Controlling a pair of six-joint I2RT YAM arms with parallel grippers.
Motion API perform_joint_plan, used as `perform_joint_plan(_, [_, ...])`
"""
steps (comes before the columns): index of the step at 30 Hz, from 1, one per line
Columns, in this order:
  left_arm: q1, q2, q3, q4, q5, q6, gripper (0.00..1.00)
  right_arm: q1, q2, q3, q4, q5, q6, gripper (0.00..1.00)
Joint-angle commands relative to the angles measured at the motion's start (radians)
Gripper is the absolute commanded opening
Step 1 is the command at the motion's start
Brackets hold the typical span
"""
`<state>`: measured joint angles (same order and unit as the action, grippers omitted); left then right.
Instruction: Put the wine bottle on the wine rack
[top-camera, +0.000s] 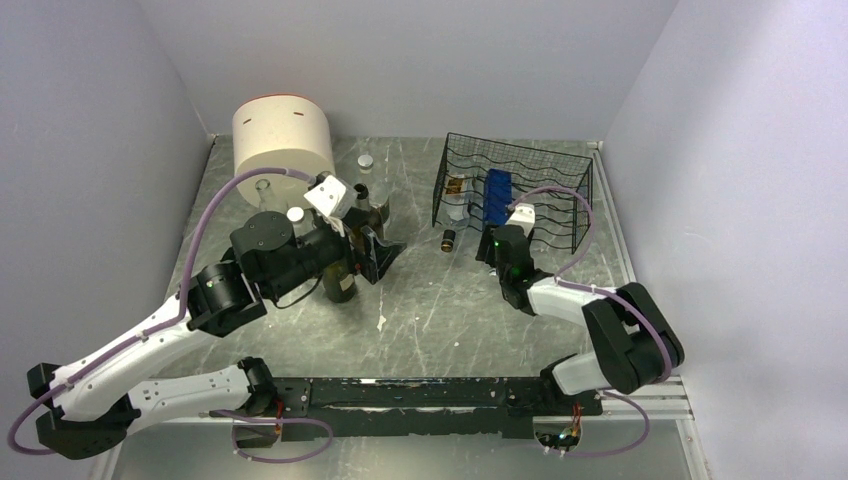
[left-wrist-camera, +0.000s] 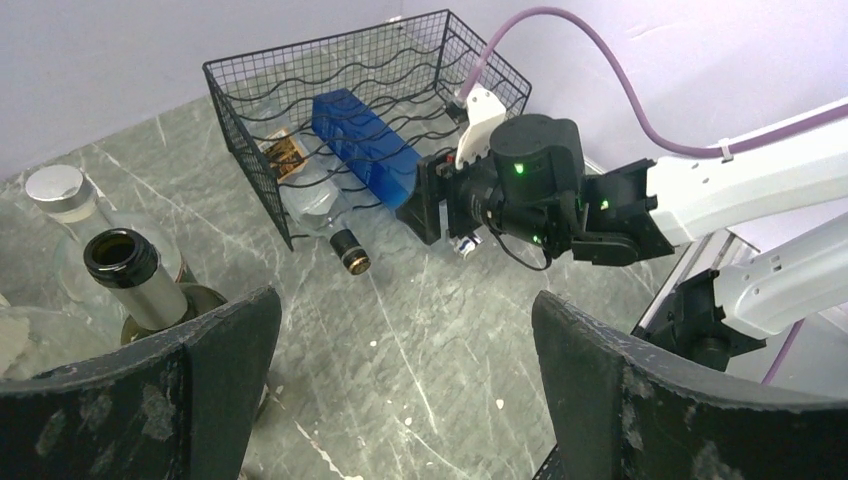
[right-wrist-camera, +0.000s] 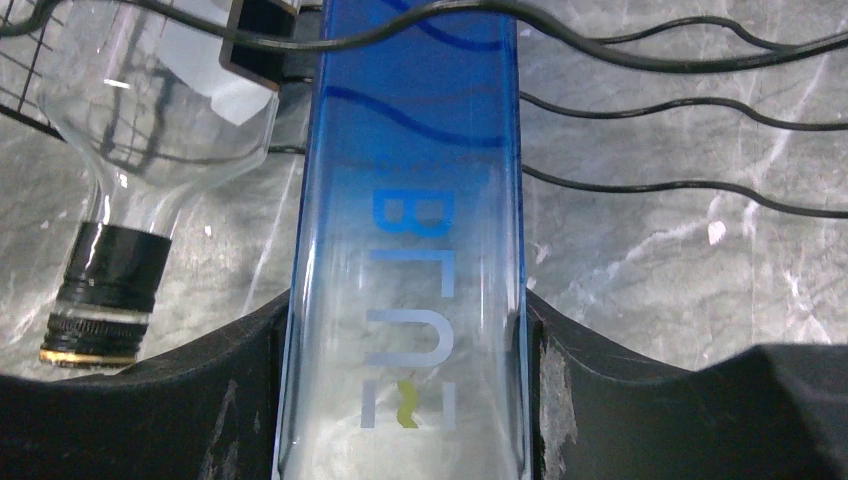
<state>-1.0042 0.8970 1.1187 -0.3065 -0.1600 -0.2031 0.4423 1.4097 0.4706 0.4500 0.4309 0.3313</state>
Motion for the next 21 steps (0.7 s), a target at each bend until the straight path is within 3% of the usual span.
perform_joint_plan(1, [0.006, 0.013, 0.028, -0.022, 0.003, -0.008, 1.00, -0.025, 0.017, 0.079, 0.253, -0.017, -0.022, 0.00])
perform_joint_plan(5, [0.006, 0.023, 0.035, -0.022, 0.003, -0.007, 1.00, -0.034, 0.055, 0.093, 0.265, -0.065, -0.034, 0.02])
perform_joint_plan(21, [0.006, 0.062, 0.073, -0.036, 0.007, -0.011, 1.00, -0.048, 0.129, 0.168, 0.182, -0.050, 0.010, 0.64])
